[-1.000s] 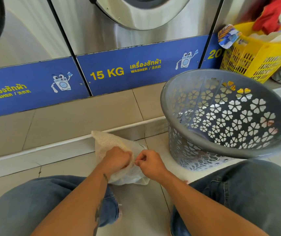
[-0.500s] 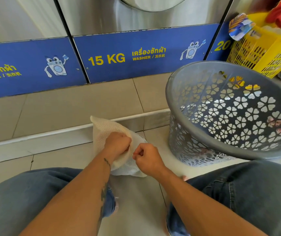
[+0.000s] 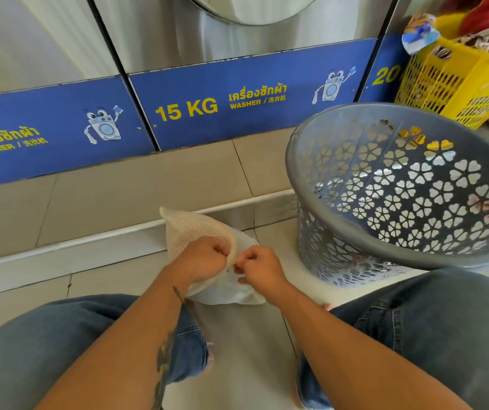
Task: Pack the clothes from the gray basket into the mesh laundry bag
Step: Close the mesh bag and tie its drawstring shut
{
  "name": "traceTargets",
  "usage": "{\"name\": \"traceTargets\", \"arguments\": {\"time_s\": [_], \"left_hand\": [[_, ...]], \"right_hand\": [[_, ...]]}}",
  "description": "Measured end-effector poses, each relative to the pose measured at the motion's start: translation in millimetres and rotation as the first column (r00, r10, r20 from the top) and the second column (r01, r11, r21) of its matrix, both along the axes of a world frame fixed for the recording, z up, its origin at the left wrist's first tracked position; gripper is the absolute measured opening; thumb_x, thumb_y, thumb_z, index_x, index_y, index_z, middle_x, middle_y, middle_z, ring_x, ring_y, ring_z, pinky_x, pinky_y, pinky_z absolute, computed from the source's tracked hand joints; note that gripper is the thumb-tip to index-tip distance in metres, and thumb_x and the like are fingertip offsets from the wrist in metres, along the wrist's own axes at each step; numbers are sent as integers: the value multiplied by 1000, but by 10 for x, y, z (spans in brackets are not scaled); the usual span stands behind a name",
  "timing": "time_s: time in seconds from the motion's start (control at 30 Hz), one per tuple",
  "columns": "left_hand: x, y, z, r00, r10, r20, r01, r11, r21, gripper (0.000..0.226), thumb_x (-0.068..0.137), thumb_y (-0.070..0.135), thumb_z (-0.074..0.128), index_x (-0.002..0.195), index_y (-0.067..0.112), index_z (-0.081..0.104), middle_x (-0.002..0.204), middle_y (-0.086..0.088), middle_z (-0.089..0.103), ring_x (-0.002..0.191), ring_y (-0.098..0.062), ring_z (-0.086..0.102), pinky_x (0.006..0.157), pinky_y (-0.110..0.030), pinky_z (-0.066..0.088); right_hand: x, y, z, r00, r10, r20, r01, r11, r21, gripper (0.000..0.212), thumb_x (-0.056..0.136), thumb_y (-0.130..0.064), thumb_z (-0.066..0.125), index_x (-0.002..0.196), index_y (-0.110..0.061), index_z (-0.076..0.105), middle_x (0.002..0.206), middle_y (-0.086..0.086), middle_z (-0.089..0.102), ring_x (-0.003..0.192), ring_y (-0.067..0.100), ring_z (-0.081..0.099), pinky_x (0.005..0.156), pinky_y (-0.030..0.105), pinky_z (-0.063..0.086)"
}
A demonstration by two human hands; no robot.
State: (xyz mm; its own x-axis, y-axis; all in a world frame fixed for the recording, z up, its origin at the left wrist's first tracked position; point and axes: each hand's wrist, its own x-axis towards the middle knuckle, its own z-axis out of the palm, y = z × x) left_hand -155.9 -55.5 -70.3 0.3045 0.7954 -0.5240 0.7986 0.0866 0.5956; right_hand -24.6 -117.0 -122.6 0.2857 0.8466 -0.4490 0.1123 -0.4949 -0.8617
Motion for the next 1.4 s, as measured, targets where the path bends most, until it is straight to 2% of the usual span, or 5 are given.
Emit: {"name": "traceTargets", "arguments": {"time_s": [0.13,0.33,0.73,1.2,1.4], "left_hand": [[-126,-148,3,982,-122,-146,113,991,-68,65,74,28,73,134,36,48,125,9,52,114,-19,51,91,-30,41],[-207,-346,-57,999,33,-13,-29,962,271,16,81,14,61,66,19,66,71,-1,66,72,-23,59,67,-37,49],[-158,-598,-2,959,218,181,-219,976,-13,27,79,9,64,54,20,63,59,2,57,60,-15,51,61,-29,39],[-224,-620,-59,906,299,298,-278,954,-114,28,78,3,67,98,22,76,94,2,74,91,-15,66,78,-28,52],[-144,-532,-78,883,436,172,-393,889,-237,38,82,44,60,93,10,71,92,-8,73,84,-25,67,79,-37,50]], "right_hand": [[-44,-32,59,972,-86,-217,83,996,-20,19,93,4,51,81,-6,62,93,20,75,83,27,75,77,44,63],[-71,-115,235,970,-81,-231,83,997,1,17,92,7,51,84,-2,64,87,18,75,73,22,73,73,34,63],[65,-241,279,995,103,-13,-103,995,2,11,91,3,59,87,-2,68,85,16,75,69,18,72,68,31,62],[61,-322,273,980,196,22,-196,980,42,20,87,9,61,78,-8,66,92,20,74,87,31,75,79,38,63],[53,-326,241,989,136,-59,-136,991,6,15,88,3,62,80,-8,70,90,17,75,76,22,71,77,39,63]]}}
